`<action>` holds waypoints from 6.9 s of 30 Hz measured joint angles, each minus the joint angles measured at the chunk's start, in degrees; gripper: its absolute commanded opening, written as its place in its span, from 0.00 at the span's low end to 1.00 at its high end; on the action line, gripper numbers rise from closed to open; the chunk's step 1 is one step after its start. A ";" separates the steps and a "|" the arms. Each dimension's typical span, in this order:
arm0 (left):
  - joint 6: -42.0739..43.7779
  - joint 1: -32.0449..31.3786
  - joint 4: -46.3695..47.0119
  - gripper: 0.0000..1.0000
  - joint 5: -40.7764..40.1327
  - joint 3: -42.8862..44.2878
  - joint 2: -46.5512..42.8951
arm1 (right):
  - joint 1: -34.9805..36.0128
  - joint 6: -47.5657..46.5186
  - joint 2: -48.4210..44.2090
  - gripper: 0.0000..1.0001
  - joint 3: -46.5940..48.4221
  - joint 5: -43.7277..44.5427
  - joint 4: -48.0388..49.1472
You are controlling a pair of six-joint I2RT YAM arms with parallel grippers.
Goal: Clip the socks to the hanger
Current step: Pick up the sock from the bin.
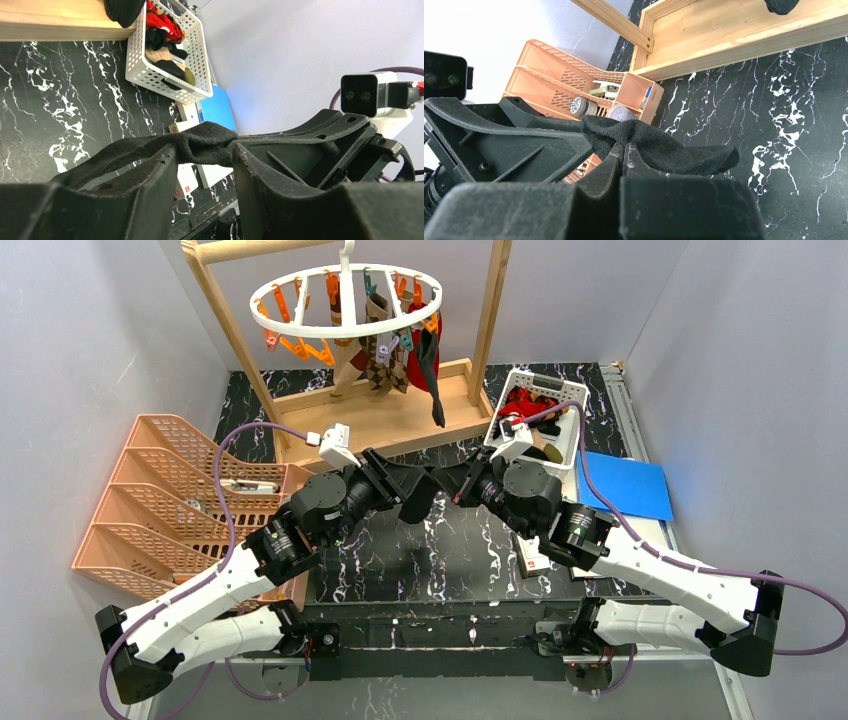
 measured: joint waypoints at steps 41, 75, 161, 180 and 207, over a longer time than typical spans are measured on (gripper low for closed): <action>3.56 0.00 -5.09 0.00 1.86 0.00 -2.69 | 0.00 -4.11 1.90 0.48 4.48 -0.94 -9.35; 5.51 0.00 -10.80 0.00 2.08 2.03 -4.76 | 0.00 -29.77 17.25 0.49 28.39 -13.99 -32.65; 47.17 -0.11 16.74 0.94 14.27 -8.66 -10.27 | 0.04 -15.32 5.73 0.01 22.71 -6.32 -27.32; 43.87 -0.15 23.26 0.98 12.63 -12.37 -8.79 | 0.04 -11.39 5.51 0.01 22.08 -5.92 -25.27; 48.04 -0.15 13.05 0.85 7.56 -18.27 -19.39 | -2.38 -2.60 7.23 0.01 16.26 -6.73 -21.42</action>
